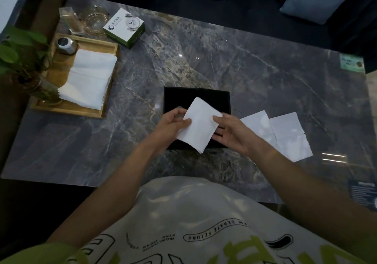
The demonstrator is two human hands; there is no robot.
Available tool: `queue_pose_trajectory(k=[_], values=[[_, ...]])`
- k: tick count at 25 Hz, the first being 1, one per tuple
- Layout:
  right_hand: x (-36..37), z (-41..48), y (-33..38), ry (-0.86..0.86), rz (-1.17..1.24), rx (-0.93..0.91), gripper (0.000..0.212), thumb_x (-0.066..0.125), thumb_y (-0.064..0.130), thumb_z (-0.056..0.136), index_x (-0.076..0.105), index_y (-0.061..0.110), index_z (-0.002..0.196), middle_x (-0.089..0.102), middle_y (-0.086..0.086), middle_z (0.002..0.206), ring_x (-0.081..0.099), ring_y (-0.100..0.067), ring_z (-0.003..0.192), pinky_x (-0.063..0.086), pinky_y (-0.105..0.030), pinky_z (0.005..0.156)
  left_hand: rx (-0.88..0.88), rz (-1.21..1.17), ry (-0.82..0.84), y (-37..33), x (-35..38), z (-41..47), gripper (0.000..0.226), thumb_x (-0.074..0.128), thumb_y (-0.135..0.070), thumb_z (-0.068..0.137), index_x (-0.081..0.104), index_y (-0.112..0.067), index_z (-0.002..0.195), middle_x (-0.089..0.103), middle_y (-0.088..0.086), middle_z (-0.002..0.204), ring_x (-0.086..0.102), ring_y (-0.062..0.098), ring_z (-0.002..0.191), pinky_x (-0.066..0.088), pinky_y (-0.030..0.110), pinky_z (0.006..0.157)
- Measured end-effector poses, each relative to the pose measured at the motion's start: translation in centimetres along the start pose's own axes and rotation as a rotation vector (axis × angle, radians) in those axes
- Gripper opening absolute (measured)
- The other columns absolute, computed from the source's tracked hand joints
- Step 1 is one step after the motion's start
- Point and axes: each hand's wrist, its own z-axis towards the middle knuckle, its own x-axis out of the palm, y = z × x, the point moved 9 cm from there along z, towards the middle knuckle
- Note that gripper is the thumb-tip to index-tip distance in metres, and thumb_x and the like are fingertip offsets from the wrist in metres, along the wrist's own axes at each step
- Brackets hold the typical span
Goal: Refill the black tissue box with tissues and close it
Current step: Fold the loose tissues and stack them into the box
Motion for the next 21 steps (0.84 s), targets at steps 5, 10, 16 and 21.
queue_pose_trajectory(k=[5, 10, 16, 21], values=[[-2.8, 0.6, -2.7, -0.134, -0.047, -0.018, 0.014, 0.067, 0.006, 0.087, 0.063, 0.012, 0.099, 0.073, -0.011, 0.111, 0.070, -0.029, 0.103, 0.059, -0.037, 0.075, -0.072, 0.074, -0.073, 3.5, -0.1, 0.0, 0.015, 0.061, -0.010, 0.090, 0.061, -0.024, 0.094, 0.074, -0.004, 0.092, 0.070, 0.017, 0.085, 0.055, 0.033, 0.068], [-4.2, 0.7, -1.8, -0.199, -0.354, -0.081, 0.019, 0.068, 0.007, 0.086, 0.065, 0.011, 0.104, 0.073, -0.011, 0.104, 0.072, -0.027, 0.095, 0.059, -0.037, 0.074, -0.094, 0.097, -0.037, 5.1, 0.2, 0.4, 0.013, 0.066, -0.018, 0.088, 0.067, -0.029, 0.093, 0.075, -0.003, 0.095, 0.072, 0.015, 0.091, 0.058, 0.026, 0.068], [-4.9, 1.2, -0.3, -0.250, -0.454, -0.099, 0.014, 0.066, 0.004, 0.089, 0.063, 0.012, 0.100, 0.072, -0.013, 0.100, 0.073, -0.024, 0.090, 0.060, -0.034, 0.072, -0.078, 0.198, -0.097, 5.1, 0.5, 1.7, 0.013, 0.062, -0.011, 0.091, 0.066, -0.023, 0.088, 0.071, 0.002, 0.090, 0.071, 0.014, 0.083, 0.057, 0.021, 0.065], [-5.7, 1.8, -0.3, -0.246, -0.538, 0.024, 0.026, 0.071, 0.009, 0.086, 0.060, 0.014, 0.109, 0.073, -0.007, 0.101, 0.074, -0.021, 0.086, 0.058, -0.029, 0.066, -0.105, 0.262, -0.261, 5.2, 0.0, 3.1, 0.007, 0.063, -0.008, 0.089, 0.062, -0.009, 0.096, 0.069, 0.008, 0.087, 0.066, 0.017, 0.076, 0.053, 0.020, 0.055]])
